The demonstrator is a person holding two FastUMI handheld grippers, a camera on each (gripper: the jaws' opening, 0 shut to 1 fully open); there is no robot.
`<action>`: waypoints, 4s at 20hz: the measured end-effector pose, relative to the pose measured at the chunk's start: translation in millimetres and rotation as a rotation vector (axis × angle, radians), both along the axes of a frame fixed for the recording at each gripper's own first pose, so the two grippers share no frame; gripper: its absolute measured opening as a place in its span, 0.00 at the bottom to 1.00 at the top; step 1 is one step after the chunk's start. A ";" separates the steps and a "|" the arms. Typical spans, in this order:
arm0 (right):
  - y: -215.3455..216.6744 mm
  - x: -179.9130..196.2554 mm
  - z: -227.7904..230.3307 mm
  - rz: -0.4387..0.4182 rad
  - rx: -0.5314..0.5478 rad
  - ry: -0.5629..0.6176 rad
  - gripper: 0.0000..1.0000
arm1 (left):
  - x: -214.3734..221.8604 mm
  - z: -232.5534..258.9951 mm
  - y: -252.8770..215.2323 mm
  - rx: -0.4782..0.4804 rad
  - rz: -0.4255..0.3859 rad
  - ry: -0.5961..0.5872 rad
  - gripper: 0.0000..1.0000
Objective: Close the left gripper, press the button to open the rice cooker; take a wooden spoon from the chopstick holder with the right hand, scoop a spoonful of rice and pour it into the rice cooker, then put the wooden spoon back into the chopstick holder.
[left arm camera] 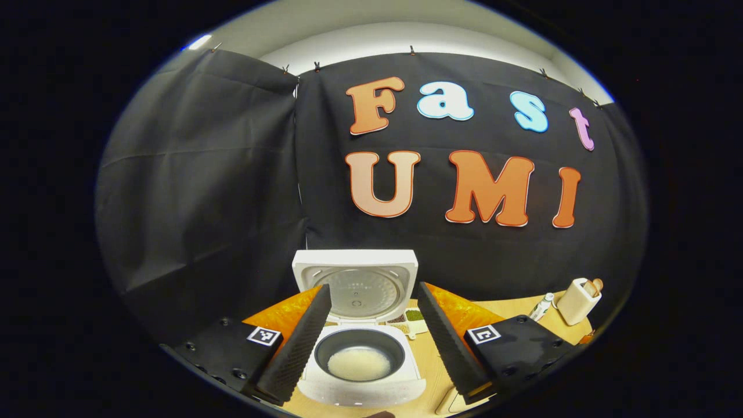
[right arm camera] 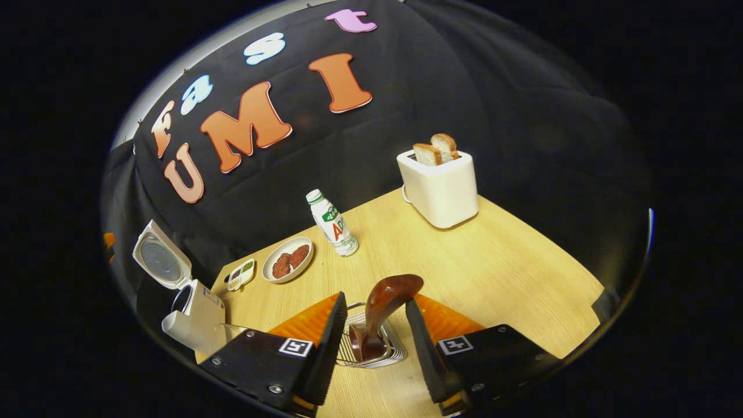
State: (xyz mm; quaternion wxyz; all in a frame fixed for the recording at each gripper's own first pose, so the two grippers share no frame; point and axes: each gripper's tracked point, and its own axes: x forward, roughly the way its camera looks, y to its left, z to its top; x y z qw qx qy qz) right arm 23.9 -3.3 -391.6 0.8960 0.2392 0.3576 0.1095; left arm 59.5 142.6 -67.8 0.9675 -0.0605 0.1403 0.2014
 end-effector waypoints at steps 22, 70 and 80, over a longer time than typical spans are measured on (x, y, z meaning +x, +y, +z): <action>-70.9 -49.5 171.1 -0.213 -0.212 -0.271 0.91 | 185.1 -97.1 123.9 -0.146 0.015 0.373 1.00; 3.4 12.4 347.9 -0.018 -0.359 -0.777 0.91 | 25.8 -5.2 -56.1 0.039 -0.184 0.044 0.97; 35.4 15.0 378.8 0.009 -0.283 -0.854 0.92 | -21.6 62.0 -92.9 0.099 -0.182 -0.245 0.97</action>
